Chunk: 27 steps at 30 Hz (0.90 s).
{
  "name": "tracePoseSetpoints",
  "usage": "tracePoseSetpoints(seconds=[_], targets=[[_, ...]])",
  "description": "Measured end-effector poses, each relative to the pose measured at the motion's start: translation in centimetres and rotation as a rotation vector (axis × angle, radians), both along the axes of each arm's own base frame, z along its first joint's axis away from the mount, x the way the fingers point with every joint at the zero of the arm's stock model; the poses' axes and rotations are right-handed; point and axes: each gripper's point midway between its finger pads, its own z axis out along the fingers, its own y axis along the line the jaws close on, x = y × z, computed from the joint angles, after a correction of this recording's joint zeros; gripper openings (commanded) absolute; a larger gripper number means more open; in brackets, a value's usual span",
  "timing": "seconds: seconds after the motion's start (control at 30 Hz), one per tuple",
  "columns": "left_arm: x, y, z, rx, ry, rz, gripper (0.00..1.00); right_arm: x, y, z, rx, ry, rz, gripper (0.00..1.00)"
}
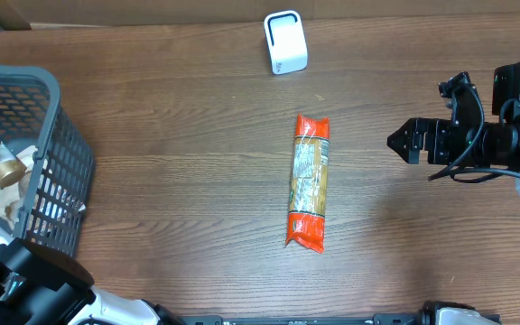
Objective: Scan the item barcode
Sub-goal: 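Reach the left gripper back into the basket and grasp the white tube, then carry the white tube out and set it beside the pasta packet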
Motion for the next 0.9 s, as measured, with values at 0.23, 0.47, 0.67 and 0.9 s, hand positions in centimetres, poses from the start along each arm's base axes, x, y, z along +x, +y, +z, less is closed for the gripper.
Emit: tracePoseSetpoints(seconds=[0.23,0.47,0.67,0.9], targets=[[0.2,-0.6,0.6,-0.009,-0.025,-0.025,0.04,0.0,0.0,0.0,0.000,0.000,0.001,1.00],[0.5,-0.5,6.9,0.103,-0.137,-0.032,0.04,0.0,0.0,0.0,0.000,0.001,0.000,1.00],[-0.5,-4.0,17.0,0.208,-0.350,-0.057,0.04,0.0,0.0,0.0,-0.001,0.000,0.000,1.00],[-0.7,-16.0,22.3,0.141,-0.486,-0.255,0.04,0.0,0.0,0.0,-0.001,0.001,0.000,1.00]])
